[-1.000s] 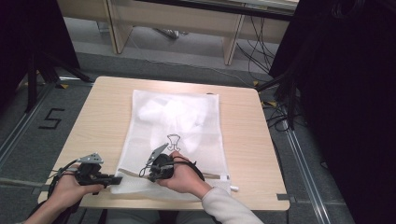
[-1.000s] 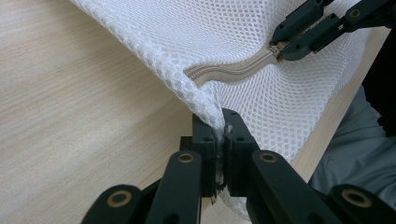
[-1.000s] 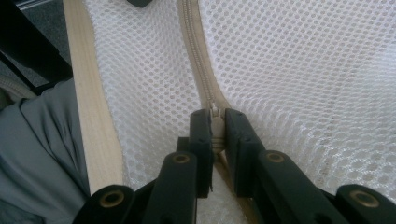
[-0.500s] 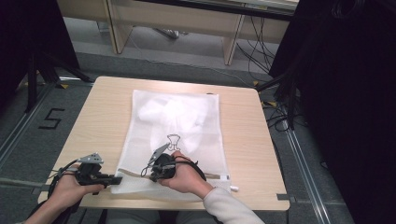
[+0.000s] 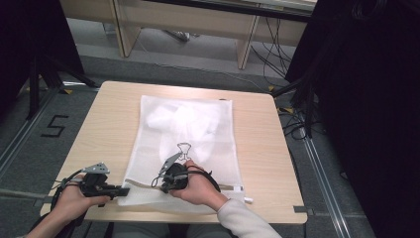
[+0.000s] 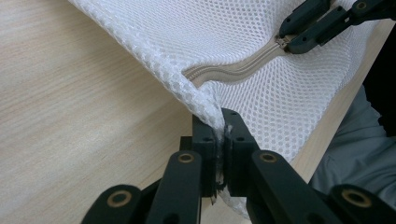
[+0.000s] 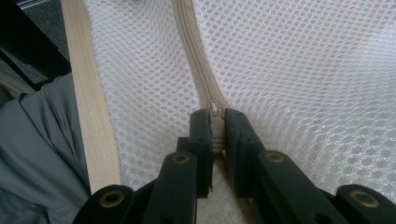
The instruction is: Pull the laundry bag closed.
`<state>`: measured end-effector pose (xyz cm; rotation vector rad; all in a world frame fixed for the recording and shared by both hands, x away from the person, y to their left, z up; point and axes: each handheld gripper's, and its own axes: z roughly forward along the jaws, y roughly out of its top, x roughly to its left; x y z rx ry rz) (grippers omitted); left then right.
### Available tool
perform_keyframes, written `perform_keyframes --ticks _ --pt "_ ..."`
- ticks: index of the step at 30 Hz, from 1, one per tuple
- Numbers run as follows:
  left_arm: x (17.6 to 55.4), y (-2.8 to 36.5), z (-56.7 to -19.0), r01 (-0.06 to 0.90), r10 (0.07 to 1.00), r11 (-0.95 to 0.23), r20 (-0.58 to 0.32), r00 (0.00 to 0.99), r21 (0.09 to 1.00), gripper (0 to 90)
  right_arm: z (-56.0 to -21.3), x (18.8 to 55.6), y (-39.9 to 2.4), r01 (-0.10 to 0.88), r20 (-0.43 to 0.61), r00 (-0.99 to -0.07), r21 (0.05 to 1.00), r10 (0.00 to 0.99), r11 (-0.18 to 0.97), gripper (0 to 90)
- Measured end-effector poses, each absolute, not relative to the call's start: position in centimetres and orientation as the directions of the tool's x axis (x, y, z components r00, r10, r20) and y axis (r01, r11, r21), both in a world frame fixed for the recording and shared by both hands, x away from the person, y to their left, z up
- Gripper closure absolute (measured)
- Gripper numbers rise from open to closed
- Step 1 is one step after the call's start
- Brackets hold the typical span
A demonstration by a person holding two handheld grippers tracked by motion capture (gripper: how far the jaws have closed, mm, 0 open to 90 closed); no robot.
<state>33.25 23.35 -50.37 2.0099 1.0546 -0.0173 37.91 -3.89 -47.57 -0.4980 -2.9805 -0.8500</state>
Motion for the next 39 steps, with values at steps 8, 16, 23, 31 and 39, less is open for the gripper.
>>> perform_keyframes --ticks 8,16,23,31,39 --pt "33.2 23.4 -50.3 0.685 0.674 -0.301 -0.360 0.645 0.664 84.8 -47.5 37.9 -4.1 0.307 0.093 -0.948 0.513 0.303 0.802 82.6" --pt "33.3 23.4 -50.4 0.682 0.670 -0.290 -0.366 0.646 0.672 84.8 -47.5 38.0 -4.3 0.309 0.093 -0.947 0.511 0.306 0.802 82.6" --pt "33.2 23.3 -50.3 0.683 0.675 -0.295 -0.360 0.644 0.669 84.8 -47.5 38.0 -4.6 0.313 0.095 -0.947 0.506 0.308 0.804 82.6" --pt "33.3 23.3 -50.4 0.682 0.671 -0.290 -0.365 0.645 0.672 84.8 -47.5 38.1 -4.9 0.316 0.093 -0.945 0.507 0.313 0.802 82.5" --pt "33.2 23.4 -50.4 0.683 0.672 -0.289 -0.366 0.644 0.671 84.8 -47.4 38.1 -5.0 0.315 0.089 -0.945 0.504 0.314 0.804 82.5"
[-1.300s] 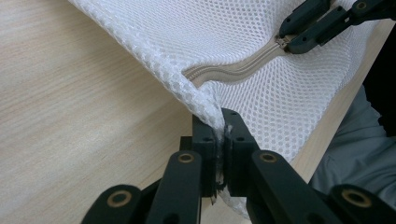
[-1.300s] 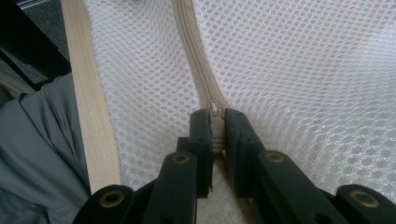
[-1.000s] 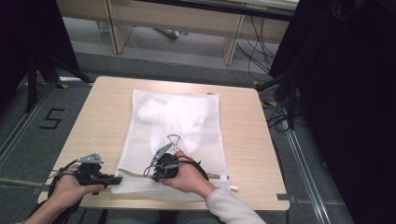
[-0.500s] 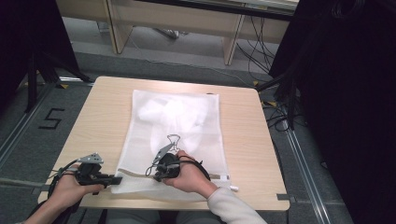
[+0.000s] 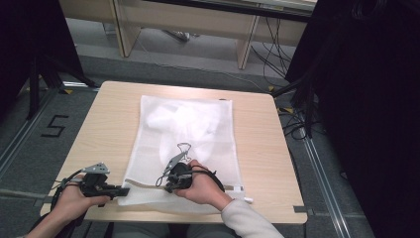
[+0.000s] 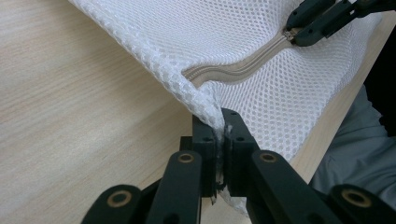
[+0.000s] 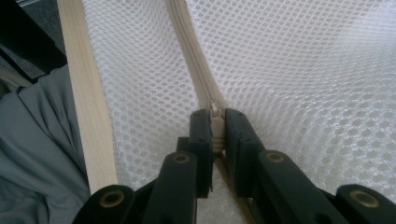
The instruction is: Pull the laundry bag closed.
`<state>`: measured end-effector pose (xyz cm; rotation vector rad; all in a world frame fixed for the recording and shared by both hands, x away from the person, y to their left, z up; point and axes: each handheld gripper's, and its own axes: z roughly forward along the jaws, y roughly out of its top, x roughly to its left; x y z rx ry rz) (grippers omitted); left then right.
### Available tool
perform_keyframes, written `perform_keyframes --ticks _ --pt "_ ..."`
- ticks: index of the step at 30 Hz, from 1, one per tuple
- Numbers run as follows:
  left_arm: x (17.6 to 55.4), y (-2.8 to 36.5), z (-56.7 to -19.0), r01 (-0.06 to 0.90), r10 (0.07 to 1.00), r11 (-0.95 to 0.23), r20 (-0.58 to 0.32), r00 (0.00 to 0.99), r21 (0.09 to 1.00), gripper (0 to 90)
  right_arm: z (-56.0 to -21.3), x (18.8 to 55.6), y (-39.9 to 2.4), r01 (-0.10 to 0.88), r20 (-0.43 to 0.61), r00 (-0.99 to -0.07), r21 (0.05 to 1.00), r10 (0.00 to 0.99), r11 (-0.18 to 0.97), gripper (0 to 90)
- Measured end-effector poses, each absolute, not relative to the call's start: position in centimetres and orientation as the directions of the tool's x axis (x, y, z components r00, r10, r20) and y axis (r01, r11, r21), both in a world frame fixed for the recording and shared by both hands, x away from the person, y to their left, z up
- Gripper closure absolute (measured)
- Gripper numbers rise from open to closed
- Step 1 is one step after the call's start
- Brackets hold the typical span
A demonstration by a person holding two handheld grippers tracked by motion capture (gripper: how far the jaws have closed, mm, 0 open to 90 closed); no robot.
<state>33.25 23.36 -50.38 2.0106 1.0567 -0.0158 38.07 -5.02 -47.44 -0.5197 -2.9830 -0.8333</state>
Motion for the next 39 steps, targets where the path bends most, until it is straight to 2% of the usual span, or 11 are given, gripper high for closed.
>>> perform_keyframes --ticks 39 --pt "33.3 23.4 -50.3 0.690 0.669 -0.307 -0.367 0.647 0.656 84.9 -47.2 38.1 -6.6 0.337 0.089 -0.936 0.501 0.340 0.797 82.5"
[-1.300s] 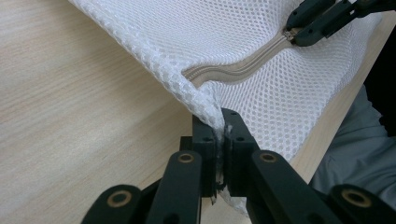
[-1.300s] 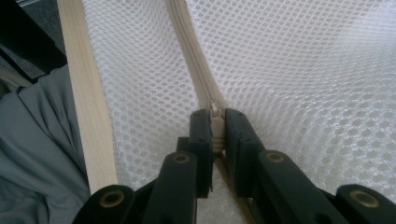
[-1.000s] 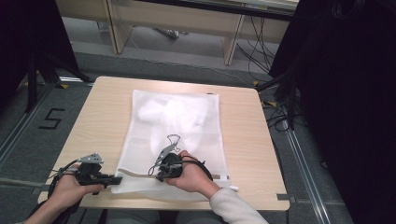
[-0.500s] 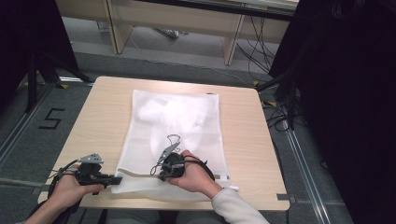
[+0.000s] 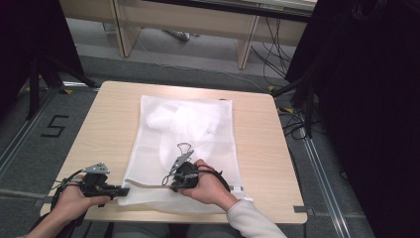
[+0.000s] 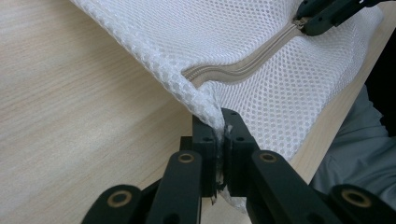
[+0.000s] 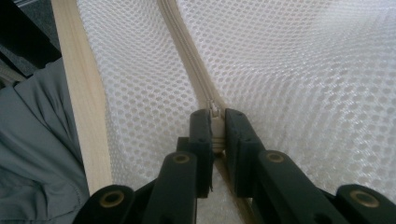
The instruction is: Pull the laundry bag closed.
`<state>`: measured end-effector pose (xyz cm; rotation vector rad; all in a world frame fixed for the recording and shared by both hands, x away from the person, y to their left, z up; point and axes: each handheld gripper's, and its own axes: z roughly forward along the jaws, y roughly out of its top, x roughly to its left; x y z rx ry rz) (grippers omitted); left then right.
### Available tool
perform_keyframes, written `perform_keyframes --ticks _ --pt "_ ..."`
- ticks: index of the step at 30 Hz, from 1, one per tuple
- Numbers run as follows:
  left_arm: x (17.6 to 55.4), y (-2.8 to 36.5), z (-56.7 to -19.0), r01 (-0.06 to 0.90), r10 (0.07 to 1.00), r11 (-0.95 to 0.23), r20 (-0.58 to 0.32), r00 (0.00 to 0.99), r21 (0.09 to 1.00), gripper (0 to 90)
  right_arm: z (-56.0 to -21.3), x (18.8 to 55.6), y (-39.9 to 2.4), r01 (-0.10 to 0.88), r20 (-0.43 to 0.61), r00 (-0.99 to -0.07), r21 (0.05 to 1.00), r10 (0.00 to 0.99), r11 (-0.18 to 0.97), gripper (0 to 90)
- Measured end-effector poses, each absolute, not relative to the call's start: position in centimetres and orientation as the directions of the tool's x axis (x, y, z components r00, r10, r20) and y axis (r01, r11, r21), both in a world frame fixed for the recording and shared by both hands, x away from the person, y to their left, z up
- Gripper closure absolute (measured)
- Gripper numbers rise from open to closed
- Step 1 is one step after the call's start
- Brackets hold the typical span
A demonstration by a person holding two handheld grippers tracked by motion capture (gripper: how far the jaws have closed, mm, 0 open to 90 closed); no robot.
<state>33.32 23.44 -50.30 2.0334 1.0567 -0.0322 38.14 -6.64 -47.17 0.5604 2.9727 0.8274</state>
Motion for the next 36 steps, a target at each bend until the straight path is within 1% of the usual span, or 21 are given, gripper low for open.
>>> perform_keyframes --ticks 17,19,22,36 --pt "33.3 23.4 -50.3 0.693 0.673 -0.312 -0.363 0.644 0.650 84.9 -47.0 38.2 -7.3 0.346 0.094 -0.933 0.506 0.348 0.790 82.5" --pt "33.3 23.3 -50.4 0.687 0.680 -0.294 -0.359 0.639 0.664 84.9 -47.0 38.2 -7.5 0.348 0.093 -0.932 0.503 0.350 0.791 82.6" --pt "33.4 23.4 -50.3 0.692 0.673 -0.312 -0.363 0.645 0.651 84.9 -47.0 38.3 -7.8 0.351 0.093 -0.930 0.506 0.355 0.788 82.5" --pt "33.3 23.4 -50.3 0.694 0.674 -0.308 -0.365 0.642 0.651 84.9 -46.8 38.2 -8.1 0.357 0.093 -0.927 0.505 0.362 0.786 82.6"
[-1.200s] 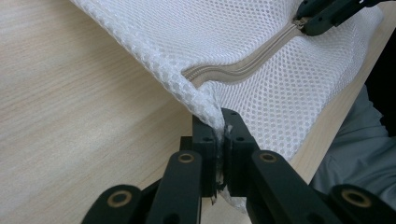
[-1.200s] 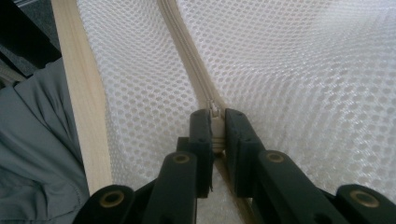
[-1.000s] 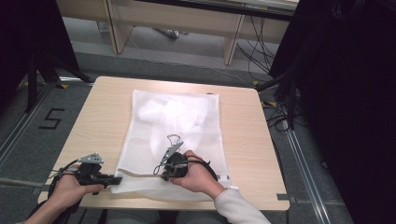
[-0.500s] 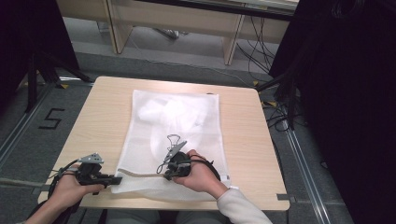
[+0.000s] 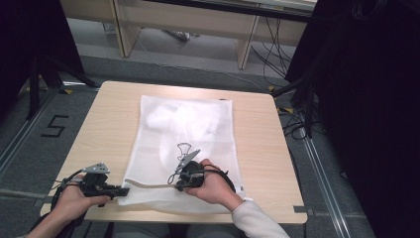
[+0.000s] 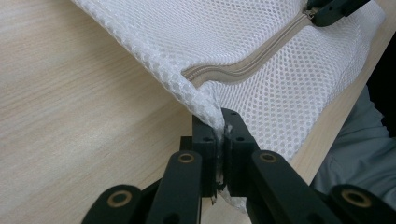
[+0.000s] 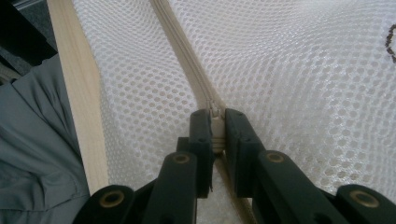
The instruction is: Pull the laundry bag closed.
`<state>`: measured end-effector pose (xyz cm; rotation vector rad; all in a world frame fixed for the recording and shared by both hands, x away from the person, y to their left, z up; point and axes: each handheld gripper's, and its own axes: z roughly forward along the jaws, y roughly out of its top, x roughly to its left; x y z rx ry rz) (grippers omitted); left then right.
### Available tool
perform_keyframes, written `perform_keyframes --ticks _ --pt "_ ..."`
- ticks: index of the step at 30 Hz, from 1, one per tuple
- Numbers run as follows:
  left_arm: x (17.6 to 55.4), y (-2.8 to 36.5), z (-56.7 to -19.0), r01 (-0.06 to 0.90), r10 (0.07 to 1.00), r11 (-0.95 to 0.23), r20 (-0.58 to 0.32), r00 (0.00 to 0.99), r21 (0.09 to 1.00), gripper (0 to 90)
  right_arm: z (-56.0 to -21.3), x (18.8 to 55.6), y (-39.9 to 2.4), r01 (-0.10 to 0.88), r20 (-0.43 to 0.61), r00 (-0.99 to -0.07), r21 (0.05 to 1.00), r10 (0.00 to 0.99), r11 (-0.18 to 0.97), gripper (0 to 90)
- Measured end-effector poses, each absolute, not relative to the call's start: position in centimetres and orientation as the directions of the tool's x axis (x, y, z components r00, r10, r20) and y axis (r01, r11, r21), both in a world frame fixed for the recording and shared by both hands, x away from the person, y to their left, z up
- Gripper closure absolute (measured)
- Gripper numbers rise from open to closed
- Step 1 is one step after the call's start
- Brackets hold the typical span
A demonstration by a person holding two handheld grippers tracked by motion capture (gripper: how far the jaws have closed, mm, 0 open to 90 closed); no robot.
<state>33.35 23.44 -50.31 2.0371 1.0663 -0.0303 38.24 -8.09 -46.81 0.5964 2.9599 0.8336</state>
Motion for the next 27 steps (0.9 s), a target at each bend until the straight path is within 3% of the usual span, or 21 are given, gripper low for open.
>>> perform_keyframes --ticks 27 --pt "33.37 23.46 -50.33 0.696 0.672 -0.307 -0.370 0.642 0.650 84.9 -46.60 38.35 -8.93 0.367 0.091 -0.923 0.507 0.375 0.780 82.5"
